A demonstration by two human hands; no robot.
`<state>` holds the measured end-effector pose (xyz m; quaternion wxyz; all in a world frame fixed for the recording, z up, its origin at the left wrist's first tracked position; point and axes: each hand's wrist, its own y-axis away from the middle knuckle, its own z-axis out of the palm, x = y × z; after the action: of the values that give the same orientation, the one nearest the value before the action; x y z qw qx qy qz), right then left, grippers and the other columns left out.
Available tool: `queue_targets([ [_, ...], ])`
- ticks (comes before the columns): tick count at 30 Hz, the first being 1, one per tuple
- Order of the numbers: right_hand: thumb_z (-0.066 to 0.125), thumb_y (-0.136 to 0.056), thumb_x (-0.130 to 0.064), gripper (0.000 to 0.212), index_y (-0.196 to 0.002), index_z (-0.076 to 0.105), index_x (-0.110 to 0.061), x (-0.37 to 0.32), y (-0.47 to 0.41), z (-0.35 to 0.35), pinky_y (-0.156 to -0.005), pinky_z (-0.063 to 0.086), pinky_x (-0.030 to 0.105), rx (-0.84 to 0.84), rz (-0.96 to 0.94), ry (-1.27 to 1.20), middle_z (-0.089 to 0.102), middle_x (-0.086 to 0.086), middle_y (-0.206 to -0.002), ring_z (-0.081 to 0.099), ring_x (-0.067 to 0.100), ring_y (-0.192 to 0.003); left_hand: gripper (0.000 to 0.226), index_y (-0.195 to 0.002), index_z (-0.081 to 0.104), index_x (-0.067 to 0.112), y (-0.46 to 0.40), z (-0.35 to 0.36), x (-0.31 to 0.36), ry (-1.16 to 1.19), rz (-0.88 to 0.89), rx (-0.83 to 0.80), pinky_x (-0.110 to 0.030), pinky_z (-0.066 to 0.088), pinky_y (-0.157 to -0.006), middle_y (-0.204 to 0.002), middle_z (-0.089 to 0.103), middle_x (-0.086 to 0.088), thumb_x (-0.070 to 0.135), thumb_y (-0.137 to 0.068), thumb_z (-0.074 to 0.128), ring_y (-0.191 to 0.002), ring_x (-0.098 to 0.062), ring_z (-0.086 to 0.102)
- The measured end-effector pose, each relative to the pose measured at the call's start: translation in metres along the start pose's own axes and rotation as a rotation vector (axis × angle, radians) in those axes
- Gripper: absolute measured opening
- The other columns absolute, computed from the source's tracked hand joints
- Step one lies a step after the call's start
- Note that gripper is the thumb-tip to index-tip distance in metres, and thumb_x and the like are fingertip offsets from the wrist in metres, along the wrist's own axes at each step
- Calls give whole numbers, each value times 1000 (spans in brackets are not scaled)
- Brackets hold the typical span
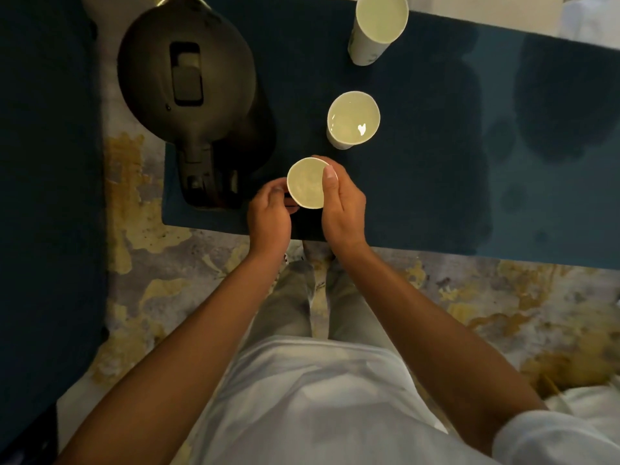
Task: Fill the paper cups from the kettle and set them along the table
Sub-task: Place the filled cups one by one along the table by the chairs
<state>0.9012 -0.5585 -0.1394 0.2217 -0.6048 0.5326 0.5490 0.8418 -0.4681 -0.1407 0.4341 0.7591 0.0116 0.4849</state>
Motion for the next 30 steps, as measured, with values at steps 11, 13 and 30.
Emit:
queue_targets([
  [11, 41, -112, -26, 31, -123, 70, -24, -5, 17, -36, -84, 55, 24, 64, 2, -37, 71, -17, -109, 68, 5, -105, 31, -119, 67, 8, 13, 16, 14, 3, -140, -97, -33, 60, -86, -109, 74, -10, 23, -104, 44, -99, -21, 72],
  [13, 41, -111, -28, 30, -122, 69, -27, -7, 19, -47, -85, 57, 29, 70, -5, -45, 72, -19, -109, 68, 8, -105, 29, -114, 69, 11, 19, 24, 16, 26, -173, -122, -32, 60, -84, -106, 75, -9, 25, -105, 45, -99, -20, 73],
  [30, 41, -111, -25, 35, -124, 71, -13, -27, 12, -146, -89, 53, 20, 109, -76, -219, 74, -3, -119, 69, 14, -112, 14, -98, 75, 20, 67, 124, 45, 213, -377, -261, -31, 60, -68, -89, 80, -2, 30, -97, 66, -80, -17, 78],
])
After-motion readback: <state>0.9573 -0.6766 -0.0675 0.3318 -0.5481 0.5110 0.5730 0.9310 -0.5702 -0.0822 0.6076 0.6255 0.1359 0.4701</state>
